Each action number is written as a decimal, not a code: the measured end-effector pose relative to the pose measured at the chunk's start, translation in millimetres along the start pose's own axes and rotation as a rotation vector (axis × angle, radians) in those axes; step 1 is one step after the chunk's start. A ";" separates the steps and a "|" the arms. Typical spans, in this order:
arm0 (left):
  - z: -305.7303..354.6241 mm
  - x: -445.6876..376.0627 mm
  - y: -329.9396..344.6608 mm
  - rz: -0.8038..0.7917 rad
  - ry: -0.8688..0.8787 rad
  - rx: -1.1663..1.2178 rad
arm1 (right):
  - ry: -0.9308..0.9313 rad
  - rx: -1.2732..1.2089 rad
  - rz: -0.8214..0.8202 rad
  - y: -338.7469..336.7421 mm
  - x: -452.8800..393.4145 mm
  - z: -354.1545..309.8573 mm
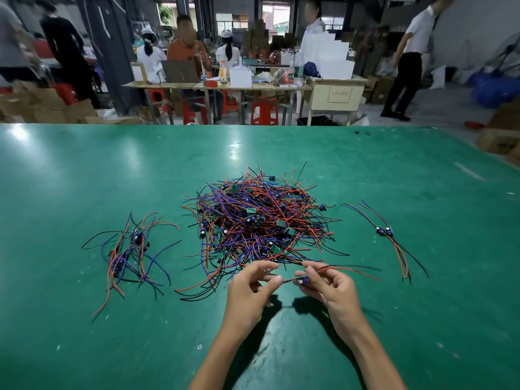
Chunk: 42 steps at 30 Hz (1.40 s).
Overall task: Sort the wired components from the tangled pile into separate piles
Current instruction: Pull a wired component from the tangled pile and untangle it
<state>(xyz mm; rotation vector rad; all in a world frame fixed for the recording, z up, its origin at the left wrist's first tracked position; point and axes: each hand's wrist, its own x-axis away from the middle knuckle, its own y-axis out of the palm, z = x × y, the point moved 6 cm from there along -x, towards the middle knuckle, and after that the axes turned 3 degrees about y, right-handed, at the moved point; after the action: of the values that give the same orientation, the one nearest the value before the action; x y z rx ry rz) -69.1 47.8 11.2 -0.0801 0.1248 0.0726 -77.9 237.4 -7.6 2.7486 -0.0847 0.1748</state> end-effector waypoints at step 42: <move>-19.6 -3.8 -22.7 0.158 -0.067 0.209 | -0.097 1.249 0.132 -15.7 -143.4 -57.3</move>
<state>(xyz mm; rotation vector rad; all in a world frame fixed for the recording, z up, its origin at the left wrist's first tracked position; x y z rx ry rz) -73.5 23.3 -6.0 0.1408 0.0708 0.2187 -224.9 278.7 20.1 4.0019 -0.2535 0.1561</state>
